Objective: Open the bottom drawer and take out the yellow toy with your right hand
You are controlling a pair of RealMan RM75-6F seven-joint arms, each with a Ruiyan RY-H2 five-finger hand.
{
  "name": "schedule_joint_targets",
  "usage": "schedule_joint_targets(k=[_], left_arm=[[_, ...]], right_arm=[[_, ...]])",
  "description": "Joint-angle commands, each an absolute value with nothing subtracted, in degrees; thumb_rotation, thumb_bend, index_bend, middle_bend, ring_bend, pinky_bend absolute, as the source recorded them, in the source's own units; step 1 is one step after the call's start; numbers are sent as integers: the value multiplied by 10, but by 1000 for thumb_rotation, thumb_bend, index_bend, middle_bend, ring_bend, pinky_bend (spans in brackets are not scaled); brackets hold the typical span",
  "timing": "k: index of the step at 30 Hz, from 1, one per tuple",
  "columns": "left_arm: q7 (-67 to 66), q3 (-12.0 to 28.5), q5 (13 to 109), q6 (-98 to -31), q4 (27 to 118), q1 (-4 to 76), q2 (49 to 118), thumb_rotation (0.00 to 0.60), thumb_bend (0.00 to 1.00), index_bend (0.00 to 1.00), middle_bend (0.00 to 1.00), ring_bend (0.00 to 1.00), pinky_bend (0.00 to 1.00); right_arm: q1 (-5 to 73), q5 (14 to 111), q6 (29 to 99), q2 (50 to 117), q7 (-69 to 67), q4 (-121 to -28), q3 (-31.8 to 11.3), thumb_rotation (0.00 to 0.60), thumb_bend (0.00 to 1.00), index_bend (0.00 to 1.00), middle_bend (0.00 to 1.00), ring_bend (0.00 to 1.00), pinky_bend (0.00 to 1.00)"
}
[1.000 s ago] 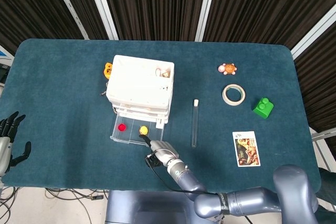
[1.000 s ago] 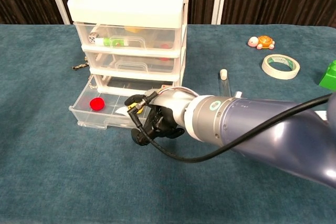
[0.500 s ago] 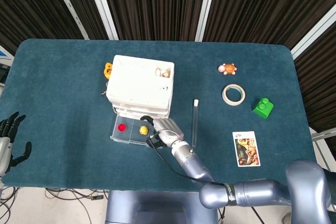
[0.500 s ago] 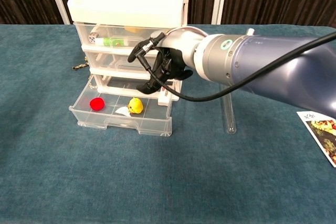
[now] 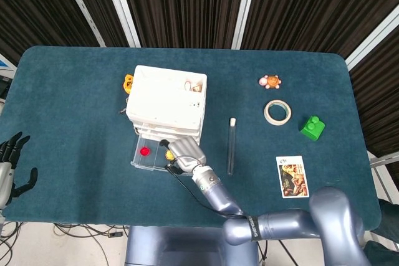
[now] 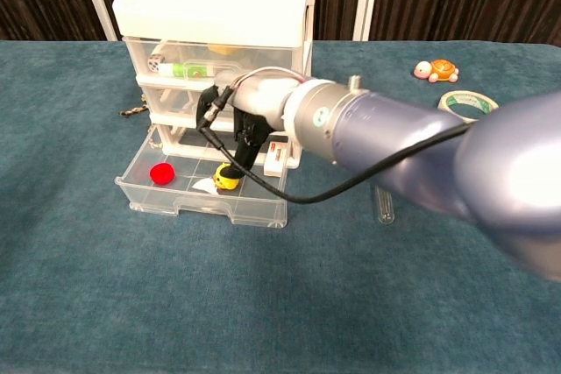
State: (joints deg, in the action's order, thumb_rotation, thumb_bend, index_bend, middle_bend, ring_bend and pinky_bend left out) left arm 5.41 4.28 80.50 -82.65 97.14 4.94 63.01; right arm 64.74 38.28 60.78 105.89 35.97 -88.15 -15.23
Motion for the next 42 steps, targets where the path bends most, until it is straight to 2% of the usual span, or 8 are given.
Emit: schedule_joint_targets(k=[1, 15, 21, 42], left_arm=[[54, 42, 805, -826, 971, 49, 630, 600, 478, 79, 0, 0, 0], [55, 42, 803, -821, 975, 51, 626, 600, 478, 79, 0, 0, 0], [54, 42, 802, -820, 976, 51, 626, 600, 478, 79, 0, 0, 0], [53, 41, 800, -816, 976, 52, 624, 600, 478, 79, 0, 0, 0]], right_arm=[[653, 391, 629, 1090, 378, -860, -146, 600, 315, 288, 1000, 1000, 1000], [670, 350, 629, 1174, 419, -751, -186, 600, 314, 317, 1000, 1000, 1000], [675, 348, 610, 1185, 438, -720, -188, 600, 256, 332, 1000, 1000, 1000], [681, 384, 589, 1216, 473, -640, -192, 600, 281, 423, 1000, 1000, 1000]])
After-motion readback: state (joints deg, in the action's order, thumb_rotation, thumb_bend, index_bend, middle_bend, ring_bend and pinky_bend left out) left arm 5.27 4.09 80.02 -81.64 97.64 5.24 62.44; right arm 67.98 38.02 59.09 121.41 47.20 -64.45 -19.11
